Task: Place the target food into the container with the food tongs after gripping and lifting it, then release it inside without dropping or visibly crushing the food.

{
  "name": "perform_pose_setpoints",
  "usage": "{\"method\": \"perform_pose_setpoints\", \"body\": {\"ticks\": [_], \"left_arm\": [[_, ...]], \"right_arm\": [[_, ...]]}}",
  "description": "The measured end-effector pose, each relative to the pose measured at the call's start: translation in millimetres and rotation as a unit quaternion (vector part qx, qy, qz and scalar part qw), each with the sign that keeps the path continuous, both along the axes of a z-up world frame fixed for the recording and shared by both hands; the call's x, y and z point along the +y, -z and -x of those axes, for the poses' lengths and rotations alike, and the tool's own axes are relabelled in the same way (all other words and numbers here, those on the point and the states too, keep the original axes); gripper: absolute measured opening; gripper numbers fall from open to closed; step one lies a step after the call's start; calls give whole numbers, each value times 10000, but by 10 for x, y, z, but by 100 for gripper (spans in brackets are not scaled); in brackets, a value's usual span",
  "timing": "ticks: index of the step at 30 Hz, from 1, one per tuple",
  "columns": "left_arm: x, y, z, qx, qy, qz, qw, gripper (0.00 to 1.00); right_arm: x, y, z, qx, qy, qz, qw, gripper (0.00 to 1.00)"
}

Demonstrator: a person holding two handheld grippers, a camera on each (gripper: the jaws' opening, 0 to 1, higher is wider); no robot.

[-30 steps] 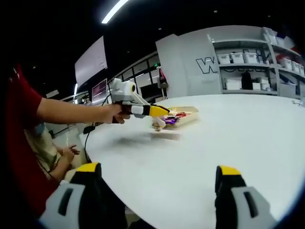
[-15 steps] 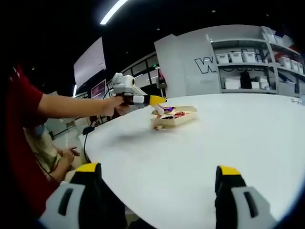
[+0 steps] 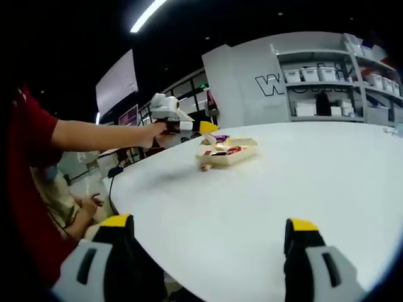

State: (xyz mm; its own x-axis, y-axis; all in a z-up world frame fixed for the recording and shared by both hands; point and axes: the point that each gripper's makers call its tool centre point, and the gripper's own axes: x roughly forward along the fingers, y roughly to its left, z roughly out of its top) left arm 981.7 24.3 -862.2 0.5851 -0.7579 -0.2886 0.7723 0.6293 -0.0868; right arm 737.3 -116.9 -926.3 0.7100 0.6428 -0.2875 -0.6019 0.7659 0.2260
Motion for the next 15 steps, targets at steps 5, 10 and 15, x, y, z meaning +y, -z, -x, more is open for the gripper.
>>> {"method": "perform_pose_setpoints", "body": {"ticks": [5,10,15], "left_arm": [[18,-4,-86,-28,-75,-13,10000,26],[41,-31,-172,-125,-113,-30,9999,27],[55,-59,-143,-88,-28,173,9998,29]], "right_arm": [[-15,-3,-12,2,16,35,10000,99],[-41,-1,-29,13,44,50,10000,99],[-35,-3,-38,20,36,62,10000,99]]}}
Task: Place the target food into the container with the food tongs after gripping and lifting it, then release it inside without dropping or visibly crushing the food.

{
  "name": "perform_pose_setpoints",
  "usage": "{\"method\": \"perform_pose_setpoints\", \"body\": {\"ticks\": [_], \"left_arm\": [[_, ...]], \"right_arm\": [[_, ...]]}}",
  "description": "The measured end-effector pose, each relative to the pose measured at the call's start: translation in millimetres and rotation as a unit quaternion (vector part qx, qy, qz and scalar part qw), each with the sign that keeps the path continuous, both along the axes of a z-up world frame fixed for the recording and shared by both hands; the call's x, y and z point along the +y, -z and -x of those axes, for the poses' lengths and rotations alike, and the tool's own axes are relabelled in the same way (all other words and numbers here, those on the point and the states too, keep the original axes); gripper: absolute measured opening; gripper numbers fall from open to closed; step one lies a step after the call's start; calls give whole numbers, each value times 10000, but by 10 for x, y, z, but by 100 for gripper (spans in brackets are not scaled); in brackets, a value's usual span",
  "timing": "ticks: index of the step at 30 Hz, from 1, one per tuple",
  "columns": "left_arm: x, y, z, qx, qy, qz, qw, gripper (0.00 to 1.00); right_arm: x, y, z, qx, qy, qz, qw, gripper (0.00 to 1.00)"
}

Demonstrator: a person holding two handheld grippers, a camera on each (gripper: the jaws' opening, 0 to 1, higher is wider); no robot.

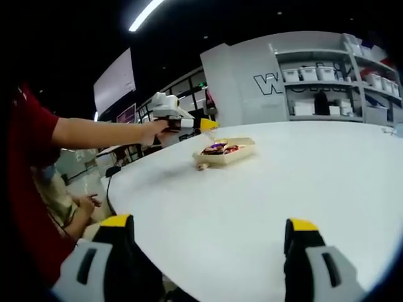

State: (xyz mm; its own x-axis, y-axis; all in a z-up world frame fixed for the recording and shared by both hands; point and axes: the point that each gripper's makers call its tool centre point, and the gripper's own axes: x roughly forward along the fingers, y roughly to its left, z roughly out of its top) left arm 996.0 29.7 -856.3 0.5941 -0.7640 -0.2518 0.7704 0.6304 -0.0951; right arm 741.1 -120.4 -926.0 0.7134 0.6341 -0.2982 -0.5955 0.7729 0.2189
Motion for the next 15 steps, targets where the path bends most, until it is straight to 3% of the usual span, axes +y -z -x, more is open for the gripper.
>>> {"method": "perform_pose_setpoints", "body": {"ticks": [4,15], "left_arm": [[36,20,43,-157,6,-179,9997,29],[98,77,233,-65,72,-267,9996,29]], "right_arm": [[20,12,-10,16,-36,38,10000,99],[128,-2,34,0,-153,22,9999,99]]}}
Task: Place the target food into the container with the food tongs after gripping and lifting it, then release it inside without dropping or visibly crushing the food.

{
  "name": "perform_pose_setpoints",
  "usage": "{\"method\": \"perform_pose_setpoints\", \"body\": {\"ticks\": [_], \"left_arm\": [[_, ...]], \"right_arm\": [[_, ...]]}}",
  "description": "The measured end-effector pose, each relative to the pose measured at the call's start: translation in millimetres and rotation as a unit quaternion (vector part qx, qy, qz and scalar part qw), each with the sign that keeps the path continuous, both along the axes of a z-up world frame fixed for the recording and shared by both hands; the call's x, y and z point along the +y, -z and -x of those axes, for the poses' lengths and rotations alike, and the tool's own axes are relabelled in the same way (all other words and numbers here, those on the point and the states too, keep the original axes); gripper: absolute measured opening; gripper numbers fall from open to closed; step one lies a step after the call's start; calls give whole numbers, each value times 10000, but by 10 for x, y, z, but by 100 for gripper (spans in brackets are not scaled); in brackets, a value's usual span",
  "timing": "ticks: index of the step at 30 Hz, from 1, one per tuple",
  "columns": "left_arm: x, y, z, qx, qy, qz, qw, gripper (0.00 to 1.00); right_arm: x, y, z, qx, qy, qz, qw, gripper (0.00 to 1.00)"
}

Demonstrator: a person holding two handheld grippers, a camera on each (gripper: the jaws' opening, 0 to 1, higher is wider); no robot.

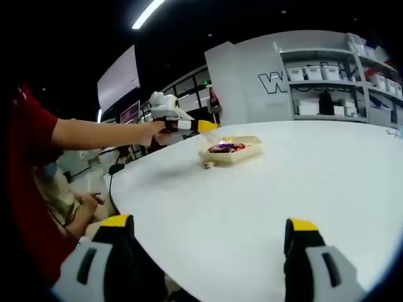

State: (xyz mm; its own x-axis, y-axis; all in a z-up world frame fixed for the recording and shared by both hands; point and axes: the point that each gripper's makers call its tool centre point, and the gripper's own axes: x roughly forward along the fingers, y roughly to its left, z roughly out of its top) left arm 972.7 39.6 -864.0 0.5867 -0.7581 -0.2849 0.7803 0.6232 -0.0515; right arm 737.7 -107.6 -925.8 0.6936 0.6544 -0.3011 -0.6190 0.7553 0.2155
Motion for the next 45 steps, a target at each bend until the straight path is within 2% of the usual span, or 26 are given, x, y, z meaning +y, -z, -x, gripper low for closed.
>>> {"method": "perform_pose_setpoints", "body": {"ticks": [12,17,20,32,41,45], "left_arm": [[-58,9,136,-40,68,19,10000,30],[-41,99,208,-12,43,-45,10000,30],[-50,189,286,-56,143,-275,9995,30],[-85,329,364,131,178,-217,9995,30],[-70,293,414,-52,131,-112,9998,29],[-132,248,517,-124,297,-50,9995,30]], "right_arm": [[1,-28,-10,-80,23,40,10000,99],[17,-19,0,-83,16,22,10000,99],[43,5,4,-61,-17,15,10000,99],[88,28,19,-27,-98,-10,9999,99],[82,43,16,0,-106,34,9999,99],[118,37,-9,-3,-152,46,9999,99]]}}
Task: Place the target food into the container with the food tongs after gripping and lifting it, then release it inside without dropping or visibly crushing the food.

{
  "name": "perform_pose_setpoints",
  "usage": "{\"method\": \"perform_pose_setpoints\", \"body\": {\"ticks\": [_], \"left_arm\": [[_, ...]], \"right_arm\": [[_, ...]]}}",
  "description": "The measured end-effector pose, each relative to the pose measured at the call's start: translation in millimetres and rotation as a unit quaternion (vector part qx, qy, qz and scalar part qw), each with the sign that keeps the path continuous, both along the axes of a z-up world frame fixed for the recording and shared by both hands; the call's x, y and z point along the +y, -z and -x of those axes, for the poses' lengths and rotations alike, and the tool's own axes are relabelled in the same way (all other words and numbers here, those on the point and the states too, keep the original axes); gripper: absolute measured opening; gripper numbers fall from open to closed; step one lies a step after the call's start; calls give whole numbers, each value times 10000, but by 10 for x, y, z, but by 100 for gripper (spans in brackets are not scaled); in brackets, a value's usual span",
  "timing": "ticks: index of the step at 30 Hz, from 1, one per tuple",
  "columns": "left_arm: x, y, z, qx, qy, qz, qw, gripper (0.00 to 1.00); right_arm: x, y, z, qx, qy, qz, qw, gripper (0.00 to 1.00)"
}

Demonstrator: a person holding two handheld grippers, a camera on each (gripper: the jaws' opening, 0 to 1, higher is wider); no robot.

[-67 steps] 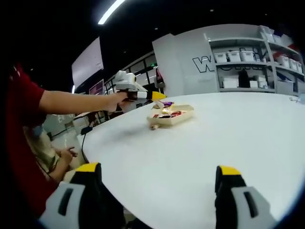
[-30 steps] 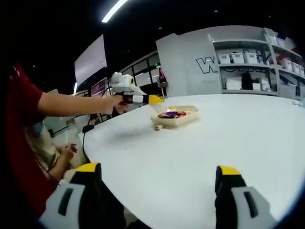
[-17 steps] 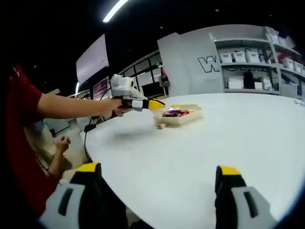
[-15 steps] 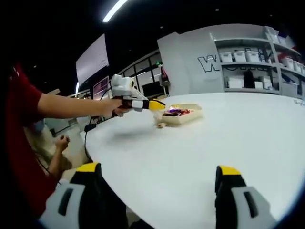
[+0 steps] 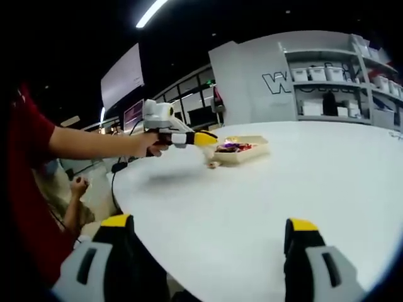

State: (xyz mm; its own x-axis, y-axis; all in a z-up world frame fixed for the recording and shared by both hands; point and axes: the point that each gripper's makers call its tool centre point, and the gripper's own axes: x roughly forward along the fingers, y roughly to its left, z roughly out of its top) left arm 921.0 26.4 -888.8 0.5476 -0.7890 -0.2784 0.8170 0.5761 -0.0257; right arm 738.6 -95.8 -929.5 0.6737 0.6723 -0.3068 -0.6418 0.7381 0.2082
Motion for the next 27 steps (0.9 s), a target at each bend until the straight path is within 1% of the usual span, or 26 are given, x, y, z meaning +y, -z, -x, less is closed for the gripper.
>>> {"method": "perform_pose_setpoints", "body": {"ticks": [3,6,9,12,14,23,27], "left_arm": [[0,82,-7,81,6,-81,9999,30],[28,151,-35,161,-50,-73,9998,30],[33,238,-14,229,-30,-176,9996,30],[32,314,12,335,-35,-174,9993,30],[30,299,45,281,-38,-113,9995,30],[71,301,215,378,58,-44,9993,30],[77,284,346,397,141,-57,9991,30]], "right_arm": [[40,5,3,2,-48,48,10000,99],[49,-4,20,4,-65,21,10000,99],[26,10,27,13,-45,31,10000,99],[-4,21,29,29,3,25,10000,99],[-5,12,37,23,13,16,10000,99],[69,8,67,11,-82,3,10000,99],[100,17,91,20,-127,-3,9999,99]]}}
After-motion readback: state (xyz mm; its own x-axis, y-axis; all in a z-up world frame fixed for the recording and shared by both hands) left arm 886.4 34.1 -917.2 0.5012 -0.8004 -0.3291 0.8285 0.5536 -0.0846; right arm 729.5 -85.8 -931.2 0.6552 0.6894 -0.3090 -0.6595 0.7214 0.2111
